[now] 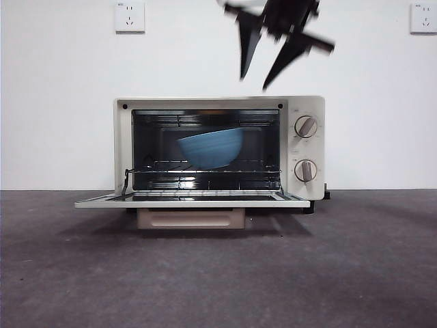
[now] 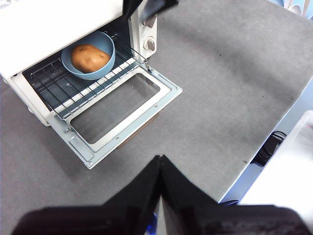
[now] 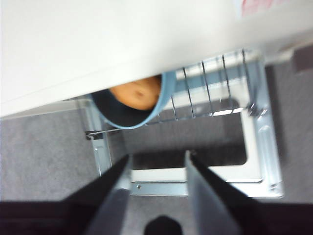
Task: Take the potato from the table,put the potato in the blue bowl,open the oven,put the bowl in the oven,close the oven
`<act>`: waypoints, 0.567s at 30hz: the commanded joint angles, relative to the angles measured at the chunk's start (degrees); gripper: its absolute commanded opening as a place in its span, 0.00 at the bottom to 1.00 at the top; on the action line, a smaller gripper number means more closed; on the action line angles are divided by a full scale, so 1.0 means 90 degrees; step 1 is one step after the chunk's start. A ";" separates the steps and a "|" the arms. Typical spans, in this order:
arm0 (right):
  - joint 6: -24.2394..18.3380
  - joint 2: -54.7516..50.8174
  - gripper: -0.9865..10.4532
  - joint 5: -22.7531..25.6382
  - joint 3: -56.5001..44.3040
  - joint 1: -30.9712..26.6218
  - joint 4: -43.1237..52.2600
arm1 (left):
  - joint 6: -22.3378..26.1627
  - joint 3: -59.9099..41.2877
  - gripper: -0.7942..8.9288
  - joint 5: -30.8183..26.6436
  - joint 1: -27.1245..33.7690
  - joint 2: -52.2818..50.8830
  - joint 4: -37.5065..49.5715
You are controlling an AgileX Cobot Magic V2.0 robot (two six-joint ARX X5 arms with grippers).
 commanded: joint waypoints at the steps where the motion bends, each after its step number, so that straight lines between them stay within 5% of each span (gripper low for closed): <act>1: -0.1025 -0.0551 0.07 0.0457 0.0000 0.0146 -0.0126 | -0.0002 -0.0015 0.08 -0.0010 -0.0012 0.0172 0.0027; 9: -0.2606 -0.2006 0.08 0.1945 -0.0061 0.0811 -0.0148 | -0.0136 -0.0015 0.08 0.0002 0.0481 0.1022 0.0483; 17: -0.2878 -0.3925 0.08 0.2188 -0.1484 0.1659 -0.0148 | -0.0216 -0.0015 0.08 0.0933 0.1698 0.2198 0.0563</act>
